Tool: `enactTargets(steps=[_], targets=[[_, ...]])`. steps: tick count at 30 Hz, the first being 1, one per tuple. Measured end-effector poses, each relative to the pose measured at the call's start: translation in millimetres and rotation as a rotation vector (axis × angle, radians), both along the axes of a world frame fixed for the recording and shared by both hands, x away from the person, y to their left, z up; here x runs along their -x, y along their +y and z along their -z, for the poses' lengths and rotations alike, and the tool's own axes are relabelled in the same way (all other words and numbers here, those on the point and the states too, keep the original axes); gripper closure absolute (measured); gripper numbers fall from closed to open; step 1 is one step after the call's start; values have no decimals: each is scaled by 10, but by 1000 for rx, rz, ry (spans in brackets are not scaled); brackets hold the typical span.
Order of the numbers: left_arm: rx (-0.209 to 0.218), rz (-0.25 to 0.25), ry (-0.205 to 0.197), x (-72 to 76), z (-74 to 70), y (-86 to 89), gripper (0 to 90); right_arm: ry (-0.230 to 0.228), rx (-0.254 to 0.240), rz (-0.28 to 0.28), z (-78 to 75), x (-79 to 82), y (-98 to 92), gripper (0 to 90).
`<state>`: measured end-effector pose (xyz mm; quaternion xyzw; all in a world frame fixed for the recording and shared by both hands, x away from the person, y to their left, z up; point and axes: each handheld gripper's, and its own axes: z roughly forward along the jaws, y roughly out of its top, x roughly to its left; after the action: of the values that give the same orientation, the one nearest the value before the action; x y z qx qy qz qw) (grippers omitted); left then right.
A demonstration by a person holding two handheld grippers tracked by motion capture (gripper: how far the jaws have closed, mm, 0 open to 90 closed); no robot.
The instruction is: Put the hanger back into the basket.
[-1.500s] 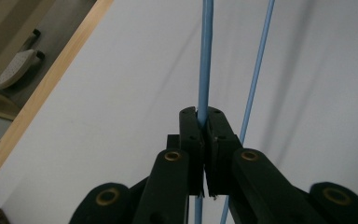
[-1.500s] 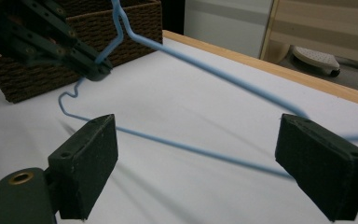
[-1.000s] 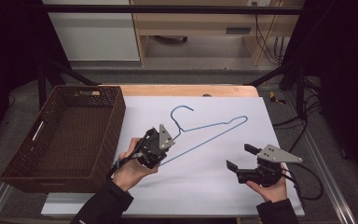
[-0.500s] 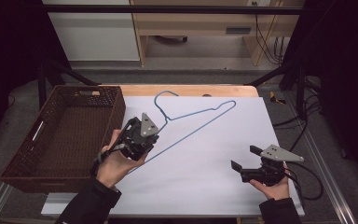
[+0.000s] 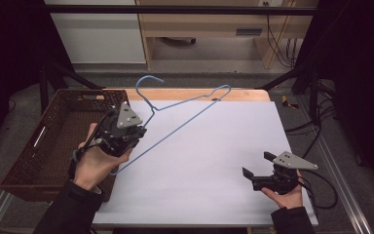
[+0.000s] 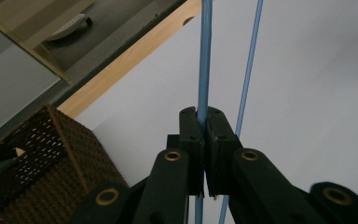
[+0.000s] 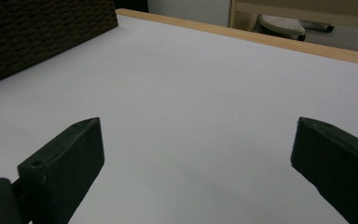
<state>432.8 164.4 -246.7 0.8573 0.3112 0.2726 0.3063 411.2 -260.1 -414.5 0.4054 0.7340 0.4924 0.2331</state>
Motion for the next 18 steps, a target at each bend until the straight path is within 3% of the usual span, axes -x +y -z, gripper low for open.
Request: enactTargets(steps=[10,18], targets=[[-13,-81,-14,-47,-225,329,869,4,1,-1,2,1,3,34],[-15,-151,-17,-95,-291,619,869,3,1,-3,0,2,2,37]])
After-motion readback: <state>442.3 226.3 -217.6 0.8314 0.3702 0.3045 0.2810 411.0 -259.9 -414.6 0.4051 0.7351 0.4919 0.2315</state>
